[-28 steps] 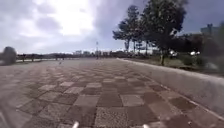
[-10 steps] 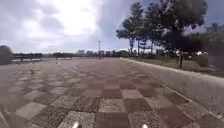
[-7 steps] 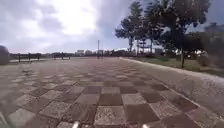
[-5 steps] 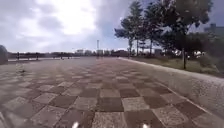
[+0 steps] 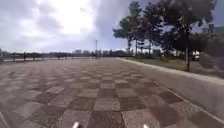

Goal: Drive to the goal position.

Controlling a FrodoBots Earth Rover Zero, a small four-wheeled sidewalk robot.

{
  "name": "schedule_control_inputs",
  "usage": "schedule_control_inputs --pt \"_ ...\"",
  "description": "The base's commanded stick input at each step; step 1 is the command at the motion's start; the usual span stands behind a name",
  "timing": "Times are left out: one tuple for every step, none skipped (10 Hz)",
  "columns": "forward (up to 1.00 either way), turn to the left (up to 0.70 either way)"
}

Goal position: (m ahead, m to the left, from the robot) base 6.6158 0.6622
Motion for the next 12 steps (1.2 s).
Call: schedule_control_inputs --pt "0.7 0.0" --pt "0.7 0.0" --pt "0.7 0.0" --pt "0.7 0.0" --pt "0.7 0.0" --pt "0.7 0.14" --pt "0.7 0.33" --pt "0.7 0.35" --pt "0.7 0.35" --pt "0.7 0.35" --pt "0.7 0.15" --pt "0.7 0.0"
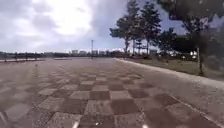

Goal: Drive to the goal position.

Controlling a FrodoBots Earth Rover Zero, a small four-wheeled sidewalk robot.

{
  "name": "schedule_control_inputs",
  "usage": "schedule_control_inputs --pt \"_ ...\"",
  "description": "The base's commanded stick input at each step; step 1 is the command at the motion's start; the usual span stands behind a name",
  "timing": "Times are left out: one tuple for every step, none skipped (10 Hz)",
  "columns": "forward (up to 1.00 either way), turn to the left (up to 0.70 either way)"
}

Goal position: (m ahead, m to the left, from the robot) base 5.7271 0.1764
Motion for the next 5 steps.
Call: schedule_control_inputs --pt "0.7 0.0" --pt "0.7 0.0" --pt "0.7 0.0" --pt "0.7 0.0" --pt "0.7 0.0"
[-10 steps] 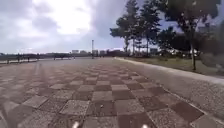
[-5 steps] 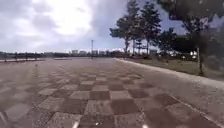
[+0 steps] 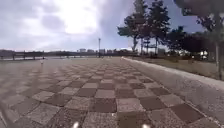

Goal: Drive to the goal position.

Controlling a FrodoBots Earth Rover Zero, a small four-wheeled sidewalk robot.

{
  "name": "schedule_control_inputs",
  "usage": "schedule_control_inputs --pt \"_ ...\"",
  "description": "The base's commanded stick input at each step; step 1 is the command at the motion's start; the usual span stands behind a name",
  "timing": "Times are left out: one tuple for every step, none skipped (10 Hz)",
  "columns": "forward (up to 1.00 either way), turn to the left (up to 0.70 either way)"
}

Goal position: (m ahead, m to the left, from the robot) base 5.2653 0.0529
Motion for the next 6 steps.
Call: schedule_control_inputs --pt "0.7 0.0" --pt "0.7 0.0" --pt "0.7 0.0" --pt "0.7 0.0" --pt "0.7 0.0" --pt "0.7 0.0"
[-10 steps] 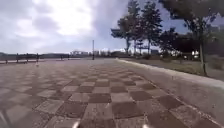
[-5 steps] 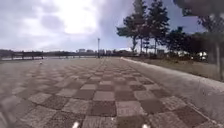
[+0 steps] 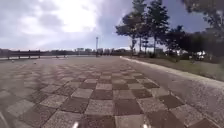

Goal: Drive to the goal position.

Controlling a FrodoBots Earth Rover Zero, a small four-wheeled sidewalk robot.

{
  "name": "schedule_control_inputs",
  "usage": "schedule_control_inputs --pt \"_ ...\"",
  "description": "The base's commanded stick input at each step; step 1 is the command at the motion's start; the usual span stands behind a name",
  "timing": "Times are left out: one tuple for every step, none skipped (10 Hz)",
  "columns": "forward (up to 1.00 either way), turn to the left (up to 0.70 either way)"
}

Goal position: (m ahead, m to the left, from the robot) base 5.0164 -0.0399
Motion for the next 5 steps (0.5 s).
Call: schedule_control_inputs --pt "0.7 0.0" --pt "0.7 0.0" --pt "0.7 0.0" --pt "0.7 0.0" --pt "0.7 0.16"
